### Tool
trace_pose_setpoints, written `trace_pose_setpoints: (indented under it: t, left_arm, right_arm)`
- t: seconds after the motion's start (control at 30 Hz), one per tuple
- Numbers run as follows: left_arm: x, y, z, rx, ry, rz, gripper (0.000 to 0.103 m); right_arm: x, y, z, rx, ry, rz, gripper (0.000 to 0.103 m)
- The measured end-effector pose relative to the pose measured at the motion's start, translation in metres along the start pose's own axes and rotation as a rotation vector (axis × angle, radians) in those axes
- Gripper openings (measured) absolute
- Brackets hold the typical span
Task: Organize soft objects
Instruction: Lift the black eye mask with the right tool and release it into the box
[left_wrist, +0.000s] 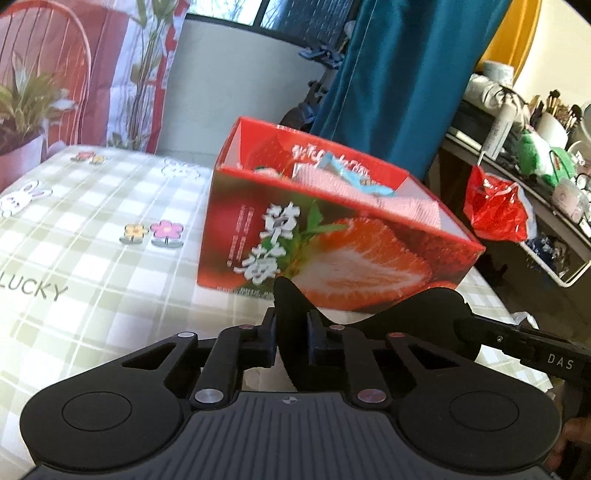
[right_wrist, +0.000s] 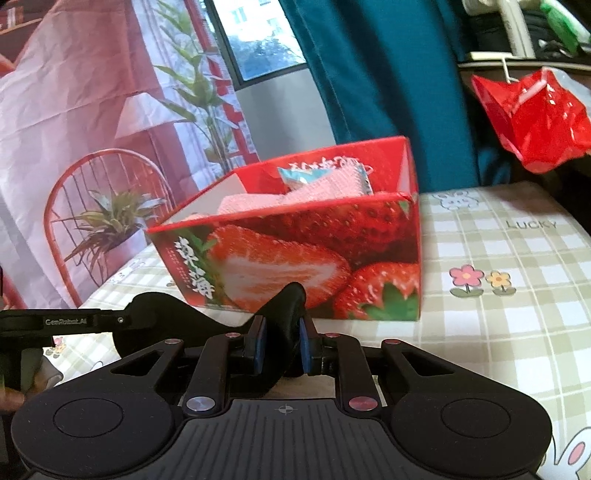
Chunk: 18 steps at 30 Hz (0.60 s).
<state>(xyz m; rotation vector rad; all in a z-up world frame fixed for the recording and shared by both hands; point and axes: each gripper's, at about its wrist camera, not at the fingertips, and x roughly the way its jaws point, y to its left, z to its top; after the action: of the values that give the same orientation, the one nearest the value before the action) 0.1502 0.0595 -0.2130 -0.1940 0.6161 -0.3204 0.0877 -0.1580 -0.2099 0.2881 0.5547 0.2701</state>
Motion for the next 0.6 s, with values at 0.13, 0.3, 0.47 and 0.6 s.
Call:
trace_pose_setpoints:
  t: [0.13, 0.3, 0.47, 0.6]
  left_arm:
    - [-0.012, -0.004, 0.011, 0.023, -0.061, 0.003, 0.014]
    - [-0.028, -0.014, 0.037, 0.066, -0.147, -0.002, 0.014]
    - [-0.031, -0.031, 0.07, 0.137, -0.224, -0.004, 0.014]
    - [-0.021, -0.044, 0.093, 0.192, -0.274, 0.006, 0.014]
  right_arm:
    - [-0.009, 0.008, 0.009, -0.034, -0.042, 0.017, 0.013]
    - [-0.022, 0.014, 0.028, -0.062, -0.111, 0.032, 0.013]
    - [-0.029, 0.015, 0.057, -0.088, -0.172, 0.036, 0.013]
    - [-0.024, 0.015, 0.086, -0.112, -0.209, 0.027, 0.013]
